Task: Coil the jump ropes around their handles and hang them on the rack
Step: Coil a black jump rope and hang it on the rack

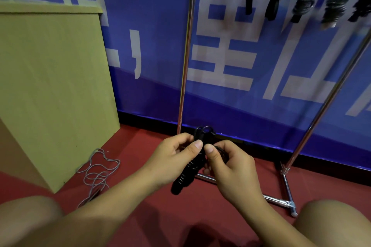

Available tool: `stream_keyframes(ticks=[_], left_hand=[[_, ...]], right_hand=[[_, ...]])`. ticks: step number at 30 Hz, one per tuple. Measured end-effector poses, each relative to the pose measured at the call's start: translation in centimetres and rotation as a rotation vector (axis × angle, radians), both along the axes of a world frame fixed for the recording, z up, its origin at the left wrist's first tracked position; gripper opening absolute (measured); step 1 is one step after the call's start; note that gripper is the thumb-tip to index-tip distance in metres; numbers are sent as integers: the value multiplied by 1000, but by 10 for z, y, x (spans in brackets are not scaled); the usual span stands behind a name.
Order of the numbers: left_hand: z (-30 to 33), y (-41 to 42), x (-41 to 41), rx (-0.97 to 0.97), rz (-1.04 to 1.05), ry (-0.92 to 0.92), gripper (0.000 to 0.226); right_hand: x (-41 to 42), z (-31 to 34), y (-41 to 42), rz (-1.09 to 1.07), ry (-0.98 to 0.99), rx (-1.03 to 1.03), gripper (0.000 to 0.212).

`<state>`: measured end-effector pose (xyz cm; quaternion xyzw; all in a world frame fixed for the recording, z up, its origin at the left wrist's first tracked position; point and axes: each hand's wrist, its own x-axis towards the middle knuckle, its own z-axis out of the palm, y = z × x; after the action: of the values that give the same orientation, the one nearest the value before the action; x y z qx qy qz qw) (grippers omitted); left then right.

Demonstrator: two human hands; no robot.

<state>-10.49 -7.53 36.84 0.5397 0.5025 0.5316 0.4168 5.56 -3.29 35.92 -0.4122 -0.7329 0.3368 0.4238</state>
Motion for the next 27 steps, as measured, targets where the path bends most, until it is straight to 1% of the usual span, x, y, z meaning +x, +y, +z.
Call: stream_keyframes(ticks=[2, 4, 8, 11, 13, 16, 19, 20, 21, 22, 24, 25, 26, 27], left_hand=[[-1, -1, 2, -39, -7, -30, 33], [-3, -1, 1, -38, -1, -42, 45], [1, -1, 1, -42, 64, -163, 35], [4, 0, 2, -56, 33, -302, 39], [8, -2, 3, -83, -49, -374, 45], [10, -4, 2, -139, -164, -434, 54], [12, -7, 1, -204, -211, -456, 74], [12, -9, 1, -210, -227, -453, 78], [12, -10, 1, -209, -244, -450, 78], [13, -12, 2, -203, -267, -448, 72], [14, -14, 3, -178, -282, -425, 54], [14, -14, 3, -167, -269, -407, 49], [13, -14, 3, -159, -252, -398, 49], [12, -13, 2, -152, -236, -402, 52]], right_hand=[[-2, 4, -3, 57, 58, -80, 22], [-3, 4, -2, 129, 98, -125, 20], [-1, 4, 1, 302, 165, -166, 15], [1, 8, 5, 419, 283, -288, 18], [2, 13, 7, 447, 325, -348, 23], [4, 18, 10, 450, 375, -402, 32], [4, 20, 10, 467, 451, -491, 60], [4, 23, 9, 460, 472, -531, 61], [5, 25, 8, 444, 491, -571, 53], [5, 28, 7, 418, 507, -613, 45], [7, 32, 7, 390, 535, -700, 36], [8, 33, 8, 386, 551, -742, 28], [8, 35, 7, 378, 569, -784, 21], [9, 36, 8, 373, 590, -825, 18]])
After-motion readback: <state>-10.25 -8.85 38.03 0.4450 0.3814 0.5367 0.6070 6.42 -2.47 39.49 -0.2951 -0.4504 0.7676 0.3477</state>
